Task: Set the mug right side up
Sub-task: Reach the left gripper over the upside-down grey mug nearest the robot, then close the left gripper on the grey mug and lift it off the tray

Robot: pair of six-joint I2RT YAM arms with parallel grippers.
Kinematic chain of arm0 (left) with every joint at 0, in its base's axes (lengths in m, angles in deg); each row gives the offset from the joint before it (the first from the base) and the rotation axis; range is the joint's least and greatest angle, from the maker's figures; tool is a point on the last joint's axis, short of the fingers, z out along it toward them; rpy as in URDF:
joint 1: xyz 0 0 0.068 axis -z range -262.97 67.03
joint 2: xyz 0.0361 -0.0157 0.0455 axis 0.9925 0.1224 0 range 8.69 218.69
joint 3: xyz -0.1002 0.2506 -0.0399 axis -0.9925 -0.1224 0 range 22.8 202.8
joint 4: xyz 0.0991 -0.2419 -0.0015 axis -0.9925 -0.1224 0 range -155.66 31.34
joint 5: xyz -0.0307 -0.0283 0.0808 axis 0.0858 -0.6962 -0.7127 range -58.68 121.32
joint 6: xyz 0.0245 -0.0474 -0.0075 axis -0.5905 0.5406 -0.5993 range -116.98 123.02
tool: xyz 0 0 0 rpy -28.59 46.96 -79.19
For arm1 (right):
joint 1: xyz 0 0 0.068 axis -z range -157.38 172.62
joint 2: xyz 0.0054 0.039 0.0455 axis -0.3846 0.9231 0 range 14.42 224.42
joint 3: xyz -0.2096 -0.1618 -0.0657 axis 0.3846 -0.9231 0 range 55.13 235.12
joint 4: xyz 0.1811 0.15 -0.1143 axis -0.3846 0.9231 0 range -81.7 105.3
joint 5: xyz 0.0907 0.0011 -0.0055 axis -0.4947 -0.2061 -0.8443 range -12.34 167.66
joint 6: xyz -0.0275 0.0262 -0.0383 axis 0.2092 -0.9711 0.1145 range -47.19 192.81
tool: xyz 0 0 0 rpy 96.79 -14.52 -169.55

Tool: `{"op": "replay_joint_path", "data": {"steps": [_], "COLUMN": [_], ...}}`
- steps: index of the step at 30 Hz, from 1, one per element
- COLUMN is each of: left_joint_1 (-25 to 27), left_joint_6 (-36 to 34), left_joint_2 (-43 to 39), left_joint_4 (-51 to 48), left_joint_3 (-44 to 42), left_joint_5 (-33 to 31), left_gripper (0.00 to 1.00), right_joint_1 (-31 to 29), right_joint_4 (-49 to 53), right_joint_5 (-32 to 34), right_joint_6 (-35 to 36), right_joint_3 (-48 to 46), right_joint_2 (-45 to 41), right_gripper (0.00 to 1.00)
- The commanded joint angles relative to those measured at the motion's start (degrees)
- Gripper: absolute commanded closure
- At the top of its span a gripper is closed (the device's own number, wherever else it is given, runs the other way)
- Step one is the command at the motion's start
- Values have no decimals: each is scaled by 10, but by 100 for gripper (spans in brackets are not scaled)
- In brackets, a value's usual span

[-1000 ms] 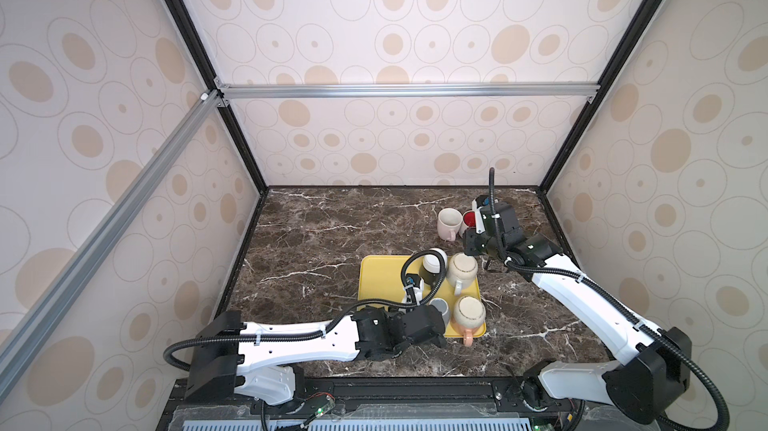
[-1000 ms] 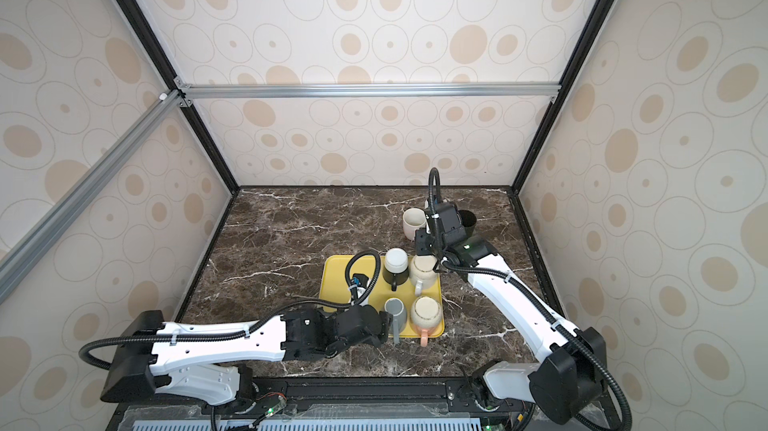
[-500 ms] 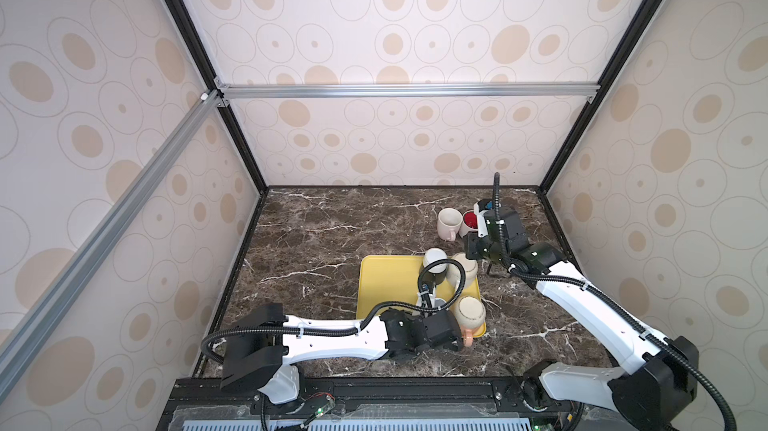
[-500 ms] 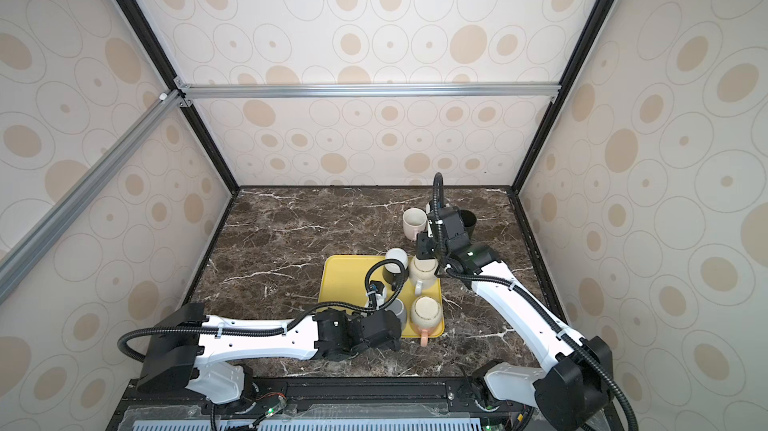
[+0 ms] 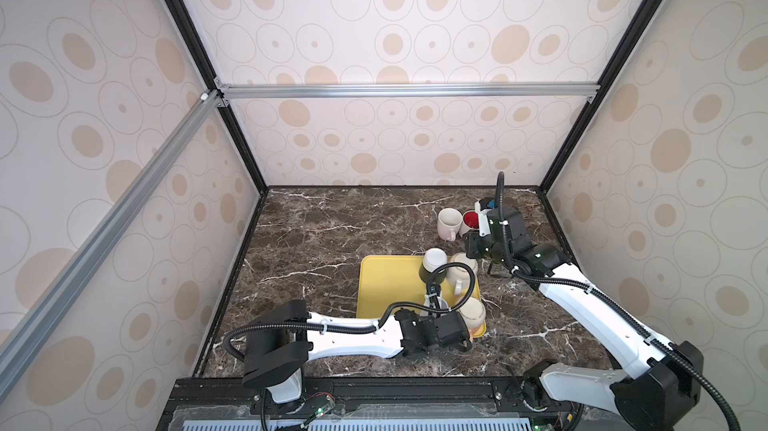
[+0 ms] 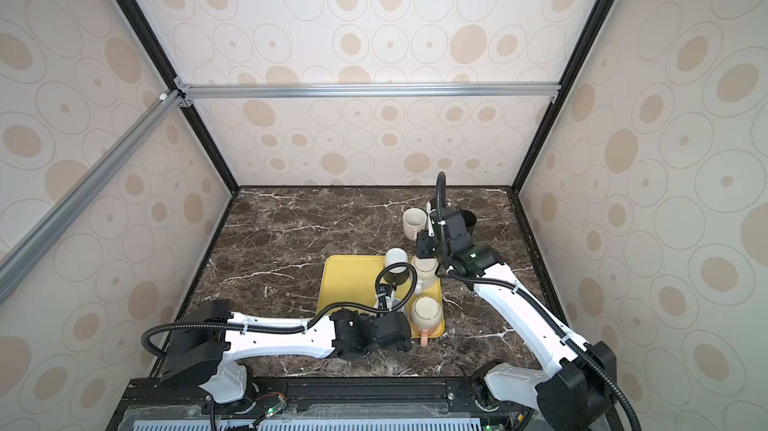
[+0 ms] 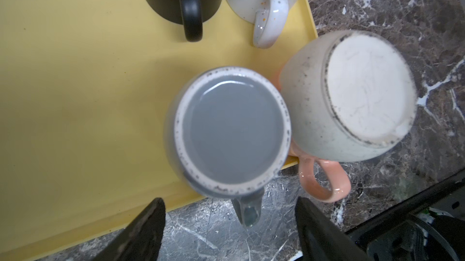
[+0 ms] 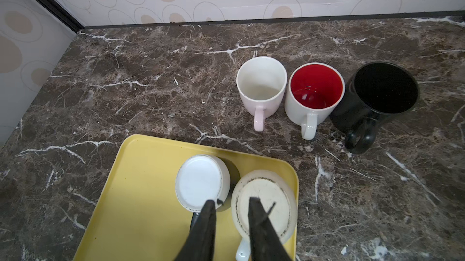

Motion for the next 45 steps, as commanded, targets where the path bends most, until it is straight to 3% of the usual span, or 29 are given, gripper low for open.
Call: {"op": "replay_joint_path", "data": {"steps": [1, 18, 31, 38, 45], "left_joint_1": [-5, -24, -41, -40, -40], "left_joint_6": [4, 12, 18, -7, -13], "left_joint_2": [3, 35, -6, 12, 25], "left_joint_4": [-7, -22, -25, -35, -45], "left_joint_3": [8, -3, -30, 10, 24], "left_joint_5": [-2, 10, -11, -7, -1], "left_gripper": [18, 19, 19, 25, 39], "right_joint_1": [-4, -4, -4, -4, -4], "right_joint_4": [-5, -12, -14, -13, -16], "right_joint_5": [-2, -11, -16, -15, -18], "right_joint_6": [-2, -3, -4, -4, -4], "right_joint_3": [-11, -17, -19, -19, -22], "right_joint_2": [-12, -14, -19, -23, -30], "right_gripper": [74, 74, 74, 75, 74]}}
